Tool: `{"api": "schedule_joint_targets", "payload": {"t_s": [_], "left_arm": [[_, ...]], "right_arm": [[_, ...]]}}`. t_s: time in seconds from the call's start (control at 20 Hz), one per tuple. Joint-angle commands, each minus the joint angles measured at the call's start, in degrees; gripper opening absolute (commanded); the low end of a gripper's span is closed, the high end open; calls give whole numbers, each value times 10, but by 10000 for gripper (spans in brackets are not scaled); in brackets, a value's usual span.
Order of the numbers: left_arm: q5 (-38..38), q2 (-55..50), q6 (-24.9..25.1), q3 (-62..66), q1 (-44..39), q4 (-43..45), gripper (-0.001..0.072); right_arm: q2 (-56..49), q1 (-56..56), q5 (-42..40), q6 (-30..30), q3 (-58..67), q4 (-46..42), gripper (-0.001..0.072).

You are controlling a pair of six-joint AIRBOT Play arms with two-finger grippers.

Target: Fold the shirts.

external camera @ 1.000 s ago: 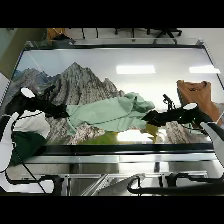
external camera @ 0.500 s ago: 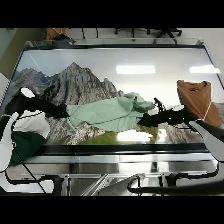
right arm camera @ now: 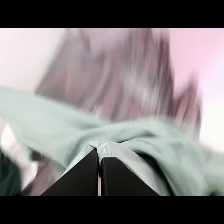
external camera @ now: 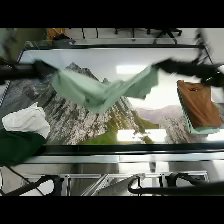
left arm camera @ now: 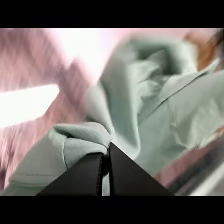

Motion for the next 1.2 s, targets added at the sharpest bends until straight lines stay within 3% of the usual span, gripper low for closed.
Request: {"api": "schedule_joint_targets", "payload": {"t_s": [0.0, 0.2, 0.45, 0.6, 0.75, 0.9, 1.15], "left_arm": [[70, 71, -45, 182, 48, -80, 20], [166, 158, -61, 278, 127, -81, 20], [202, 263, -60, 180, 224, -82, 21], [195, 284, -60, 122, 236, -87, 21], [152, 254, -59, 81, 166, -81, 21], [136, 172, -61, 30, 30, -26, 21], [187, -12, -99, -81, -136, 166, 21]], "right_arm": [[61, -97, -20, 29, 257, -2, 10], [72, -207, -79, 60, 418, -17, 9], [85, -218, -101, 58, 421, -13, 10], [68, -218, -83, 58, 420, 3, 10], [25, -218, -17, 51, 391, 58, 9], [-27, -191, 43, 31, 286, 96, 10], [-167, -30, 32, -4, 103, -69, 11]]}}
